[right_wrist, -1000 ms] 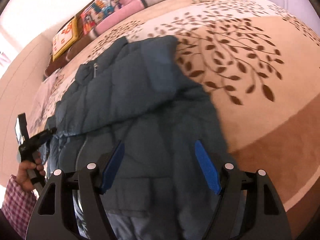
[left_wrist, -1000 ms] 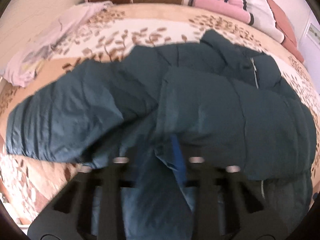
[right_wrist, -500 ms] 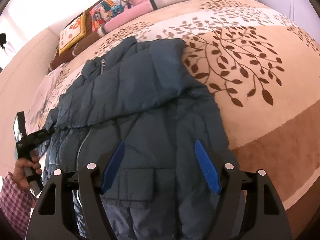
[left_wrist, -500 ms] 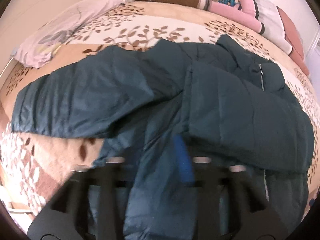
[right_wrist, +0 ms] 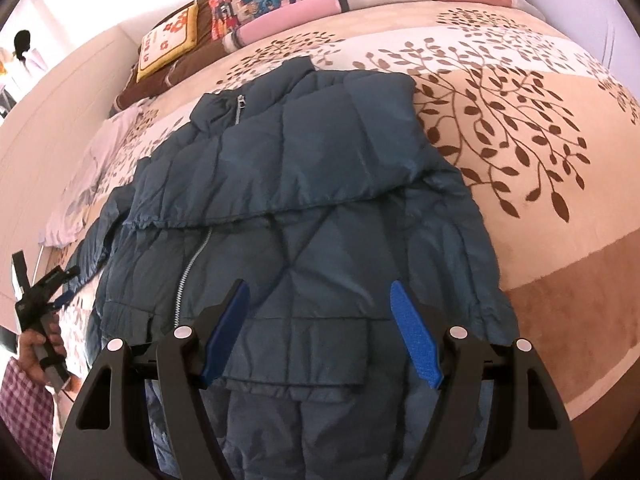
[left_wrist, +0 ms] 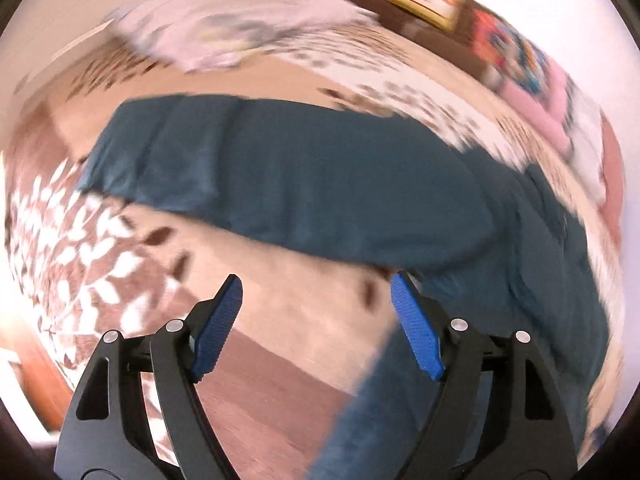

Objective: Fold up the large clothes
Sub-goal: 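Release the sleeve with the right gripper while the left gripper grasps the other sleeve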

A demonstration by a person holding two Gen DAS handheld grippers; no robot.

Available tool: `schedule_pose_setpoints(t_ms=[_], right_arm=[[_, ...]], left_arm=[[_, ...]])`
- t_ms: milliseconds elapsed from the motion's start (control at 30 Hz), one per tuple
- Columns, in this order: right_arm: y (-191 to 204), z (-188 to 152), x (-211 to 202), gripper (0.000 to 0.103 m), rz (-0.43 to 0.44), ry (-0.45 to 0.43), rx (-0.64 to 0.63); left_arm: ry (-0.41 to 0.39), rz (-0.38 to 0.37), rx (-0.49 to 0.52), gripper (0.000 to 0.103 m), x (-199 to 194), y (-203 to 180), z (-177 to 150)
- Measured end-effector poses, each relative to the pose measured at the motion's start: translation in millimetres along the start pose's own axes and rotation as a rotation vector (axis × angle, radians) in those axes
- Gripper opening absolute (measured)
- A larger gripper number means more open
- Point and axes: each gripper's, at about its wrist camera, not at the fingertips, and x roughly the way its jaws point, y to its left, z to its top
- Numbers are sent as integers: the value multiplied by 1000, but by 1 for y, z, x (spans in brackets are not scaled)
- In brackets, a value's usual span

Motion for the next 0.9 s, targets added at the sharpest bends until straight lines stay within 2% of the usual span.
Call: schedule_pose_setpoints(t_ms=[167,267,500,667,733,767,800,900], right_arm=[[18,6,3,72,-11,5,-33],[28,8,8,72,-19,12,-56],[42,9,19,72,-32,37,-89],[47,10,23,72,-37,41,-101],[48,10,24,72,-36,40,-103],[48,10,25,72,-37,41,-105],[48,10,25,72,-37,43,-105],[47,10,25,72,-33,46,-96]], left_arm=[[-3,-6,-227,76,18,70,23],[-3,-16,-328,74,29,97,30],[-6,-86,-460,58,55,122,44],[-30,-96,-556,57,65,126,47],[-55,-75,-569,47,64,125,49],[-69,-59,-548,25,64,124,52],[-68,-52,-517,11,65,124,54],[-90,-46,-491,5,61,124,58]])
